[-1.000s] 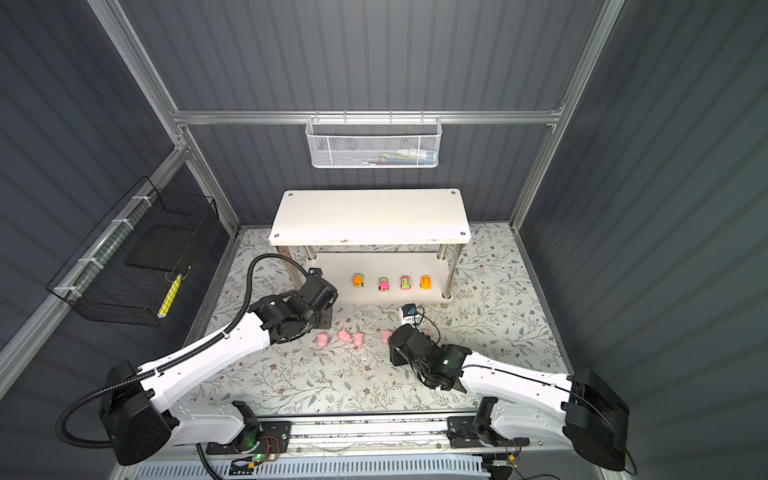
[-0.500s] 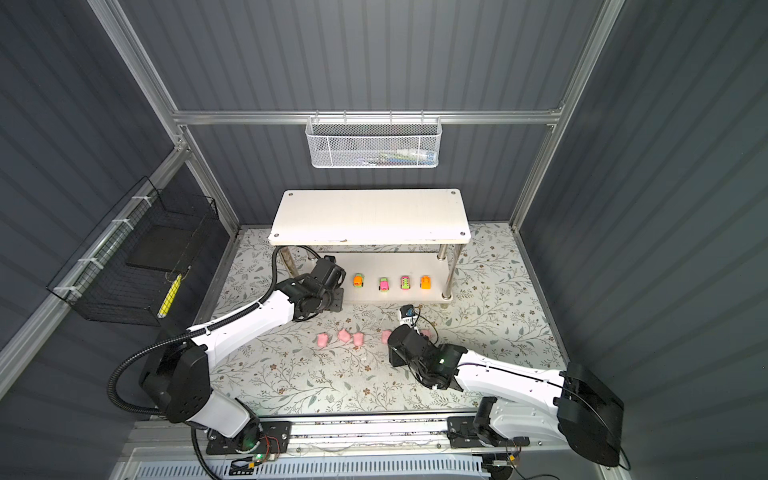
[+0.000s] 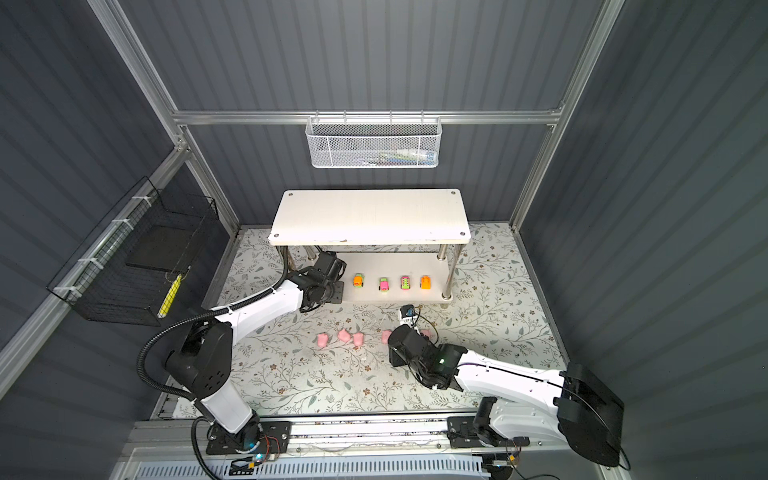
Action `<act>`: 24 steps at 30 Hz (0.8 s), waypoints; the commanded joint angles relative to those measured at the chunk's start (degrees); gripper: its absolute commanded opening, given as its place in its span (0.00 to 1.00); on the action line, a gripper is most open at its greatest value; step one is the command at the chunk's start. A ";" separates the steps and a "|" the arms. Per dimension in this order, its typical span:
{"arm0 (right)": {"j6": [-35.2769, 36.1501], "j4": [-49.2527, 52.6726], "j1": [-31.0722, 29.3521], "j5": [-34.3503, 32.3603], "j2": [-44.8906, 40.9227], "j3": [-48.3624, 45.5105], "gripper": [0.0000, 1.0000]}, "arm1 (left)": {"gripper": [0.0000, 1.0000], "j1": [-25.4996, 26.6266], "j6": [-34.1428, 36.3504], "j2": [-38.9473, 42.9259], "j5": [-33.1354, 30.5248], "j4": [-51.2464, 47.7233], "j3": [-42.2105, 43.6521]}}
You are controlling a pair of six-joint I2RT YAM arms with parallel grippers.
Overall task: Place and organize the plastic toys onto the shelf
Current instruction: 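Lift the green-and-orange car with the left gripper and carry it to the lower shelf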
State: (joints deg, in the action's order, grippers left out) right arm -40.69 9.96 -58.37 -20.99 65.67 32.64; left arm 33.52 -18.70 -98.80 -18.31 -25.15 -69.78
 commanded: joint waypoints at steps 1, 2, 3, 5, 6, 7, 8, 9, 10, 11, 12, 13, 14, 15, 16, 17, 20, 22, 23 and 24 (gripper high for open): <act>-0.26 1.21 0.17 -1.08 -0.19 0.36 0.57 | 0.26 -0.82 1.37 -0.90 0.81 1.21 -2.33; -0.35 1.21 0.14 -1.08 -0.23 0.37 0.57 | 0.27 -0.97 1.49 -1.03 0.86 1.41 -2.37; -0.46 1.23 0.12 -1.15 -0.15 0.37 0.57 | 0.27 -1.21 1.76 -1.33 1.26 1.58 -2.53; -0.44 1.15 0.21 -1.34 -0.05 0.32 0.57 | 0.27 -1.73 2.00 -2.05 1.59 1.53 -3.05; -0.42 1.29 0.19 -1.33 0.06 0.52 0.57 | 0.27 -2.02 2.15 -2.55 1.99 1.47 -3.46; -0.45 1.28 0.20 -1.45 0.23 0.57 0.57 | 0.27 -2.27 2.27 -2.86 2.21 1.40 -3.81; -0.45 1.33 0.20 -1.42 0.41 0.71 0.57 | 0.26 -2.53 2.25 -3.07 2.48 1.35 -3.96; -0.37 1.43 0.20 -1.42 0.50 0.89 0.57 | 0.27 -2.71 2.26 -3.29 2.81 1.44 -4.13; -0.37 1.47 0.19 -1.42 0.59 0.91 0.57 | 0.26 -2.88 2.35 -3.31 2.92 1.48 -4.39; -0.43 1.38 0.23 -1.47 0.60 0.93 0.57 | 0.27 -3.05 2.33 -3.47 3.01 1.44 -4.40; -0.45 1.28 0.27 -1.42 0.82 0.91 0.57 | 0.26 -3.23 2.31 -3.71 3.20 1.42 -4.57; -0.45 1.29 0.27 -1.44 0.89 0.93 0.57 | 0.27 -3.43 2.33 -3.89 3.44 1.28 -4.88; -0.47 1.19 0.27 -1.42 1.05 0.93 0.57 | 0.27 -3.62 2.25 -4.09 3.76 1.15 -4.84; -0.45 1.16 0.30 -1.31 1.16 0.93 0.57 | 0.27 -3.89 2.22 -4.27 4.16 1.15 -4.84; -0.44 1.12 0.31 -1.27 1.22 0.96 0.57 | 0.27 -4.03 2.22 -4.46 4.52 1.02 -4.87; -0.45 1.11 0.30 -1.30 1.31 1.04 0.57 | 0.27 -4.15 2.18 -4.59 4.71 0.93 -4.97; -0.45 0.85 0.38 -1.16 1.57 1.02 0.57 | 0.28 -4.43 1.92 -4.77 5.13 0.82 -4.85; -0.32 0.65 0.37 -0.90 1.81 1.12 0.57 | 0.29 -4.60 1.83 -4.83 5.24 0.54 -4.76; -0.23 0.59 0.43 -0.82 1.78 1.24 0.57 | 0.30 -4.62 1.82 -4.81 5.22 0.45 -4.75; -0.18 0.50 0.47 -0.74 2.04 1.28 0.57 | 0.30 -4.77 1.81 -4.79 5.14 0.29 -4.75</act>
State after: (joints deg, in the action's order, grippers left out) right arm -40.77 10.31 -58.26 -21.21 67.18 32.64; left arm 29.47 -17.08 -103.00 -14.04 -23.97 -73.12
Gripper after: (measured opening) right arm 0.572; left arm 0.302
